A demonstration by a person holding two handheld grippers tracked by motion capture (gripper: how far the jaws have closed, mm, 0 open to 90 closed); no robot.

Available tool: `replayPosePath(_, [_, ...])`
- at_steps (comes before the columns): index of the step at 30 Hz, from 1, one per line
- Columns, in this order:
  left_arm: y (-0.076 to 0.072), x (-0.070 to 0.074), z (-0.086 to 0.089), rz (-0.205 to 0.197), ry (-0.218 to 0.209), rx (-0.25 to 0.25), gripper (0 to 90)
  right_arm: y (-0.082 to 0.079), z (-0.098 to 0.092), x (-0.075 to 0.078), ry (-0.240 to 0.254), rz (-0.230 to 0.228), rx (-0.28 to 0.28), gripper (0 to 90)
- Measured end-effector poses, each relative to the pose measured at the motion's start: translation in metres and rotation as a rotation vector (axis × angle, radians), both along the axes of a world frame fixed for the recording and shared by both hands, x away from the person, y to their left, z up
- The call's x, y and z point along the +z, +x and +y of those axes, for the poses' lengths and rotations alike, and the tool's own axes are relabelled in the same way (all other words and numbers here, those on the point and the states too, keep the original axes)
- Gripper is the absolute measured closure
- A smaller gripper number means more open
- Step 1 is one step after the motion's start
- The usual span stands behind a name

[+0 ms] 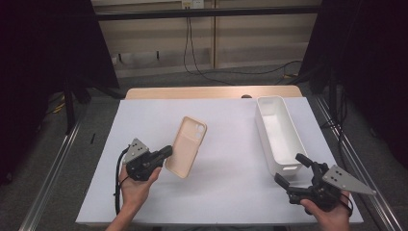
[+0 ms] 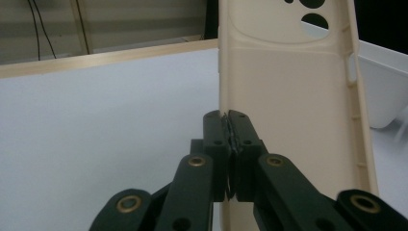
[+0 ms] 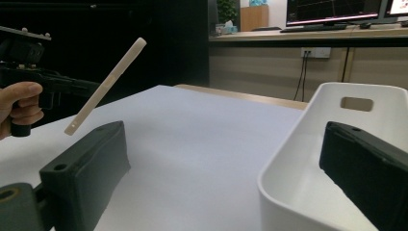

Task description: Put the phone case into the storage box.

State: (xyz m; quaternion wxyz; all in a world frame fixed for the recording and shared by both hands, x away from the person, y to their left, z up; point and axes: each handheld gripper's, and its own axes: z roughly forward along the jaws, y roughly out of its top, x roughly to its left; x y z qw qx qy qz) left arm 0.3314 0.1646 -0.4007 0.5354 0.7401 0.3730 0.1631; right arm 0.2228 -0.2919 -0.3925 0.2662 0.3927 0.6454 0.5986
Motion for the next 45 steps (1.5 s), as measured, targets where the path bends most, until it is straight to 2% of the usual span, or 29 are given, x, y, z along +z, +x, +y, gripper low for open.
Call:
replayPosePath(4, [0.0,-0.001,-0.003,0.002,-0.004,-0.005,87.7,0.009,0.015,-0.001,0.016,0.008,0.031,2.3])
replayPosePath(10, [-0.001,-0.001,-0.009,-0.003,0.003,-0.021,87.6,0.021,0.036,-0.001,0.007,0.017,0.089,2.8])
replayPosePath(15, [0.0,0.001,-0.018,-0.005,-0.002,-0.032,87.7,0.03,0.047,0.002,0.006,0.019,0.111,3.7])
replayPosePath(21, [0.001,0.002,-0.033,-0.008,0.003,-0.06,87.6,0.039,0.056,0.005,0.006,0.021,0.131,4.5])
replayPosePath(22, [0.001,0.003,-0.035,-0.018,0.013,-0.064,87.6,0.041,0.057,0.006,0.002,0.023,0.135,5.0])
replayPosePath(30, [0.003,0.007,-0.05,-0.021,0.01,-0.078,87.7,0.054,0.066,0.013,0.008,0.017,0.151,6.9])
replayPosePath(32, [0.003,0.007,-0.056,-0.024,0.023,-0.088,87.6,0.057,0.067,0.014,0.008,0.02,0.152,7.6])
replayPosePath(35, [0.001,0.005,-0.062,-0.025,0.017,-0.098,87.7,0.061,0.07,0.012,0.008,0.028,0.156,8.6])
replayPosePath(45, [0.0,0.003,-0.063,-0.031,0.029,-0.108,87.7,0.077,0.083,0.011,0.011,0.043,0.169,14.4])
